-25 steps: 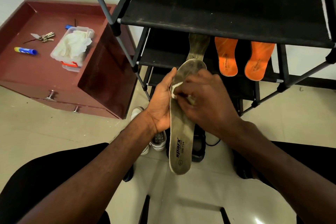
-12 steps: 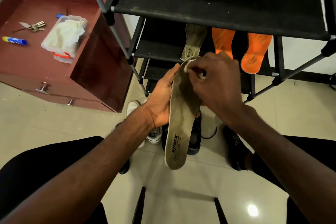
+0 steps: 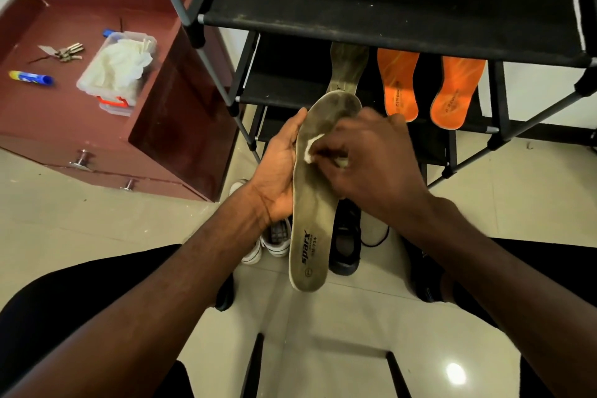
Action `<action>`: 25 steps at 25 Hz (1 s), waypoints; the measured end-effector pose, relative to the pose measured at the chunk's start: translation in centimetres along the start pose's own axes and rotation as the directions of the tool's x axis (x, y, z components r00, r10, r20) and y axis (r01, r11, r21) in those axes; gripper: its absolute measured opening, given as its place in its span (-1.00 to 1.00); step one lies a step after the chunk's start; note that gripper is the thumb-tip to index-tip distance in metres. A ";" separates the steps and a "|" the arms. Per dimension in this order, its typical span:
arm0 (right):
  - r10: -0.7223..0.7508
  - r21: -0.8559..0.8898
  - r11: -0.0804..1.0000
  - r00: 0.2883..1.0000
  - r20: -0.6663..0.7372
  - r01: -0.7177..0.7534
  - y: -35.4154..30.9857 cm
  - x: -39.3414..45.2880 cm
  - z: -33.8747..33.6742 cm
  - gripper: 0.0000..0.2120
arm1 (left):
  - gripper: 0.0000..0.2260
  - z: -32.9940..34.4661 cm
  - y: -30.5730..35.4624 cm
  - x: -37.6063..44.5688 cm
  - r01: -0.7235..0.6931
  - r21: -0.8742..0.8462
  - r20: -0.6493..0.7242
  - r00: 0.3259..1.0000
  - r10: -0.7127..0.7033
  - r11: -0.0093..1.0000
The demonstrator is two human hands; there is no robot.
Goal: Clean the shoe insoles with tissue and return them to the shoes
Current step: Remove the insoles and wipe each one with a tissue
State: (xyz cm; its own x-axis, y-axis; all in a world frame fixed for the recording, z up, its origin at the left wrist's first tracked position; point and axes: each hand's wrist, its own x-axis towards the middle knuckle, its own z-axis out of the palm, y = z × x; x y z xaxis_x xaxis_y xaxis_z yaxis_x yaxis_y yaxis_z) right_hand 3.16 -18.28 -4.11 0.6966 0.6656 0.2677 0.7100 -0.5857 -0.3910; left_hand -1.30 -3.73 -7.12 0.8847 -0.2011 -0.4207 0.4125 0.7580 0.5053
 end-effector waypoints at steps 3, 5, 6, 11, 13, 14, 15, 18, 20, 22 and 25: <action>0.206 0.021 0.978 0.962 -0.177 -0.206 1.2 0.8 -0.2 -0.85 | -0.45 0.2 -0.2 0.1 0.011 0.029 0.004 1.000 -0.011 1.000; 0.092 0.109 0.991 0.991 -0.094 -0.082 0.3 0.7 0.4 -0.84 | -0.48 0.4 -0.2 -0.1 0.011 0.012 0.000 1.000 -0.011 1.000; 0.003 0.130 0.991 1.000 -0.019 0.000 -0.4 0.4 0.5 -0.84 | -0.50 0.3 -0.2 -0.1 0.008 -0.001 -0.013 1.000 -0.008 1.000; 0.164 -0.032 0.985 0.977 -0.140 -0.170 1.6 1.1 -0.3 -0.86 | -0.44 0.1 -0.1 0.1 -0.005 -0.020 0.027 1.000 0.006 1.000; 0.085 0.054 0.995 0.995 -0.041 -0.083 0.9 1.1 0.3 -0.85 | -0.45 0.1 0.0 0.4 -0.021 -0.005 0.013 1.000 0.021 1.000; -0.010 0.110 0.994 0.998 0.057 0.003 0.3 0.7 0.5 -0.86 | -0.44 -0.1 0.1 0.4 -0.018 -0.003 0.026 1.000 0.018 1.000; -0.085 0.141 0.988 0.986 0.143 0.065 0.0 0.3 0.3 -0.86 | -0.42 -0.3 0.1 0.4 -0.009 -0.010 0.047 0.999 0.010 1.000; 0.024 0.021 0.999 0.998 0.065 -0.025 1.7 0.4 -0.2 -0.84 | -0.46 -0.4 -0.4 0.2 0.006 -0.014 0.021 1.000 -0.006 1.000; 0.124 0.065 0.991 0.990 -0.072 -0.119 2.1 0.6 0.3 -0.85 | -0.48 0.0 -0.5 0.3 -0.014 -0.024 0.021 1.000 0.014 1.000; 0.054 0.260 0.965 0.997 -0.051 -0.039 0.5 0.3 1.4 -0.88 | -0.43 0.4 -0.1 0.3 -0.027 -0.044 0.052 0.998 0.030 0.999; -0.175 0.427 0.898 0.975 0.137 0.101 -1.1 -0.4 1.1 -0.91 | -0.38 -0.6 0.8 0.3 -0.055 -0.095 0.065 0.996 0.061 0.994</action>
State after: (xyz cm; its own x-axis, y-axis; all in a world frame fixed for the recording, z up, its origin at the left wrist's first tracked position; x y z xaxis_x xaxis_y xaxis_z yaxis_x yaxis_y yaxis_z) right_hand 1.93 -17.39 -4.78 0.5408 0.8148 0.2088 0.6641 -0.2612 -0.7006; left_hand -0.83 -2.80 -7.26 0.9204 -0.1941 -0.3393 0.3410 0.8231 0.4541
